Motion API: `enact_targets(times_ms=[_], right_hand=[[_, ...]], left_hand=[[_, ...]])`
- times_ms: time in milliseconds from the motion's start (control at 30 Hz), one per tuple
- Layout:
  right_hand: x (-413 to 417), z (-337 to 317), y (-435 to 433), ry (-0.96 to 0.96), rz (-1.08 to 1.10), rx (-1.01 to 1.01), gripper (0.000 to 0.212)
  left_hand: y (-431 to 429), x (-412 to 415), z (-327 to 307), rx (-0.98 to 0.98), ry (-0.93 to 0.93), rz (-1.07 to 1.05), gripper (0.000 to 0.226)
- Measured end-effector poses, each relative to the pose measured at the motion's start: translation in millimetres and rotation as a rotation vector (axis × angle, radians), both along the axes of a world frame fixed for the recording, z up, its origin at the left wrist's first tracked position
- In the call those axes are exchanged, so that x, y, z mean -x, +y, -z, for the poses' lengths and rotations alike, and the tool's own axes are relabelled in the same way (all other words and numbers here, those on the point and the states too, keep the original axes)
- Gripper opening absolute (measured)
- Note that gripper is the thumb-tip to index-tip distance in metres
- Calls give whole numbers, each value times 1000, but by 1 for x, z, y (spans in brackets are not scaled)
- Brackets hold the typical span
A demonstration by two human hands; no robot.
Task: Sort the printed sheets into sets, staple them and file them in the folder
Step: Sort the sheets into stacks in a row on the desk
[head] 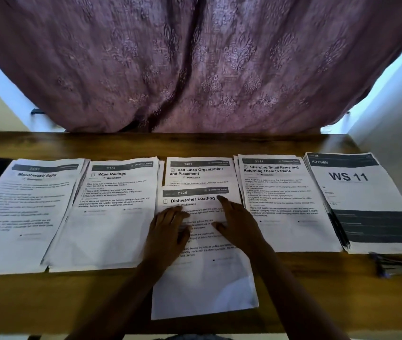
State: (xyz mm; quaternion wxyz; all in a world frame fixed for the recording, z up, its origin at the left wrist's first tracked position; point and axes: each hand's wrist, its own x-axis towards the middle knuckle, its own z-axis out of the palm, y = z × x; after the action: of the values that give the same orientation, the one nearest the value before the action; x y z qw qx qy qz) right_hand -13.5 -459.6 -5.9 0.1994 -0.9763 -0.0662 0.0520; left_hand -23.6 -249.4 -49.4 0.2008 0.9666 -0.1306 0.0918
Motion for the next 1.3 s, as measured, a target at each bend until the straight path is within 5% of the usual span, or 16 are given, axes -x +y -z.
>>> enact_targets(times_ms=[367,667,833,1000,1067,1300], right_hand=[[-40,-6,-7,91,-170,89,93],[19,-28,7,31,122,-352,77],[27,-49,1,-114,132,-524,74],[2,-92,5,-269,194,-768,72],[-12,-106,23,-293,186,-848,73],[-52,-106,165,-297,-42,-924,74]], left_hand=[[-2,1,-4,-36,-49,2,43],[0,1,-5,74,-29,33,45],[1,8,-25,454,97,-46,61],[11,4,-89,1197,338,-191,70],[38,-5,-105,1288,349,-226,65],[190,-26,-151,957,123,-386,35]])
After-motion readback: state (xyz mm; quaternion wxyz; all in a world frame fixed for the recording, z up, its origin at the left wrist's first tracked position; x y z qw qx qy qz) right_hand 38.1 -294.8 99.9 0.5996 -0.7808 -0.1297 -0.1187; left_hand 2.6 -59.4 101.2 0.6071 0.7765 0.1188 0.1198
